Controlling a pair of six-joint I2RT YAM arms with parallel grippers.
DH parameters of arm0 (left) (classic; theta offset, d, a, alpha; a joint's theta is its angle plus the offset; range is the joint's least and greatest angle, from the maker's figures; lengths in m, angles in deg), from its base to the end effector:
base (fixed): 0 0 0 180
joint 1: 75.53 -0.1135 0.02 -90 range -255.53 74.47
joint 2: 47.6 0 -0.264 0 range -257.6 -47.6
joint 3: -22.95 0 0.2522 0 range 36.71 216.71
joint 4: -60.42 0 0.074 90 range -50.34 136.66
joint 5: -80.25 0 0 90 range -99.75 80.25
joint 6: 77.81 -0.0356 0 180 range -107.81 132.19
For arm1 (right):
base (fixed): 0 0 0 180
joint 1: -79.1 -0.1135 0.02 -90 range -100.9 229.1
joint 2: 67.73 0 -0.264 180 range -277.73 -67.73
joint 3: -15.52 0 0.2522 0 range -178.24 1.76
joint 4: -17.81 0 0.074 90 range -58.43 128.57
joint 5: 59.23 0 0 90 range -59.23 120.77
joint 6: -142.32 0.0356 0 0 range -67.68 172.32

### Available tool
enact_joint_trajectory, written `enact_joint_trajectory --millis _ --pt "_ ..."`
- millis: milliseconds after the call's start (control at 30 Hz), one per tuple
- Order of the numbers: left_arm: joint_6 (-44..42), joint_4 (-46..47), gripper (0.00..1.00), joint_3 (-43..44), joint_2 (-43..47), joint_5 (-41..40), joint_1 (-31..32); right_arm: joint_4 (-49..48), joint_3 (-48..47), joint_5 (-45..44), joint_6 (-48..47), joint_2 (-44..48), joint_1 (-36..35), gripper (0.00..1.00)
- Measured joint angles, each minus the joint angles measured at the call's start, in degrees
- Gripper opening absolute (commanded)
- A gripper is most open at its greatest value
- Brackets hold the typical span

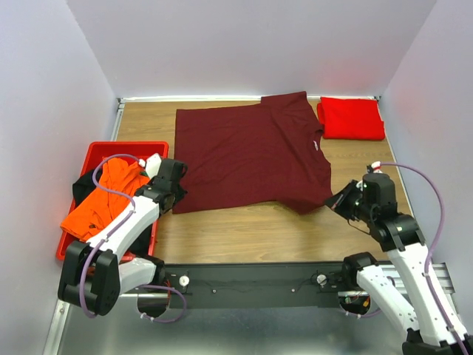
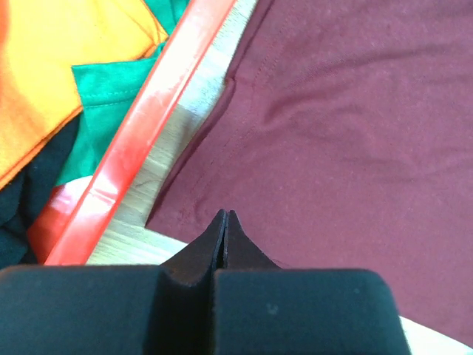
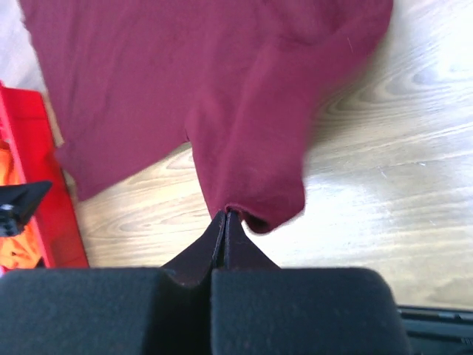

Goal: Fold and stack the t-shirts
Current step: Fold the tshirt

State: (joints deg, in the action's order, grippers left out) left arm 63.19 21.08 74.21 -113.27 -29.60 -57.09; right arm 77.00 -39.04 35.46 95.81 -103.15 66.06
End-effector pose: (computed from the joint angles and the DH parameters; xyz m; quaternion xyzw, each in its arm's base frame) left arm 0.2116 -0.0578 0.2046 -0.3139 0.8836 -0.0399 0.3452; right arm 0.1230 0.0315 0.2787 0.2212 0.8785 0.2324 0.3540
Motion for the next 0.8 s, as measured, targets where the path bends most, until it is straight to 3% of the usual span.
enact_joint_trajectory --millis 133,733,800 --pt "-0.28 -0.11 0.01 -0.15 0.04 0.46 0.00 3.89 -4.39 -1.31 0.15 1.53 0.00 0.01" --pt "12.37 -4.48 0.51 -5.57 0.85 1.53 4.72 6.08 -5.22 -4.46 -3.21 -1.38 0.00 0.00" --pt "13.90 -4.94 0.53 -5.68 0.17 1.55 5.81 5.33 -5.22 -4.48 -4.13 -2.01 0.00 0.00"
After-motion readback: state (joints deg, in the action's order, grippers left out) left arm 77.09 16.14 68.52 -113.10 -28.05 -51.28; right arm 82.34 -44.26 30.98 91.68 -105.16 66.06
